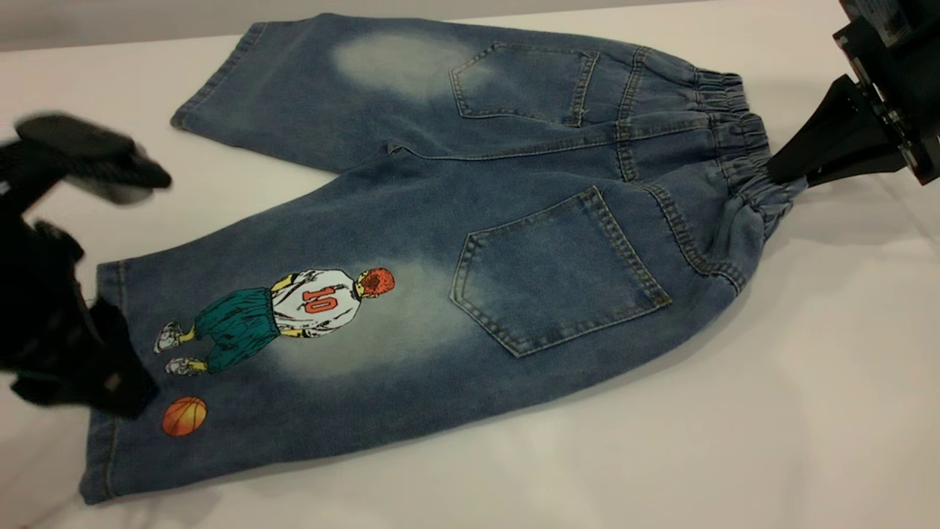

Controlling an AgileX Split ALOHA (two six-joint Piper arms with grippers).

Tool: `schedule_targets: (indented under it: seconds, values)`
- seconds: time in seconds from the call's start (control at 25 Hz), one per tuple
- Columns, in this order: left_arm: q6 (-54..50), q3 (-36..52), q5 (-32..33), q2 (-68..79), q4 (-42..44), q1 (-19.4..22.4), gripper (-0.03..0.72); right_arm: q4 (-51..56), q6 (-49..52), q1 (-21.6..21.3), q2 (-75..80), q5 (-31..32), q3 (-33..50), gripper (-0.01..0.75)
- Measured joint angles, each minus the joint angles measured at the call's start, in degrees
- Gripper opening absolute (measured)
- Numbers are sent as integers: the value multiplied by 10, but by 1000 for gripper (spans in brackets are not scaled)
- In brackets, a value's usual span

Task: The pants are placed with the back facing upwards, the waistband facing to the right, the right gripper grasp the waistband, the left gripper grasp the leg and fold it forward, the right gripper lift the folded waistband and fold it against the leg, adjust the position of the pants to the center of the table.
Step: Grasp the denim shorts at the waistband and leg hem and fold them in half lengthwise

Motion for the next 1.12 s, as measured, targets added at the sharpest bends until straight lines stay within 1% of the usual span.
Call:
schedule_targets:
  seconds: [0.16,0.44,0.6,0.72,0.96,1.12]
  values:
    - [8,0,-4,37,0,0,290,4,0,0,0,6,0,21]
    - [22,0,-15,41,18,0,290,11,1,0,0,6,0,21]
    - [26,0,-2,41,20,0,290,11,1,0,0,6,0,21]
    - [26,0,4,54,38,0,290,11,1,0,0,7,0,23]
    - [20,0,-28,95,41,0,290,10,1,0,0,10,0,24]
    - [20,0,-30,97,41,0,290,10,1,0,0,11,0,24]
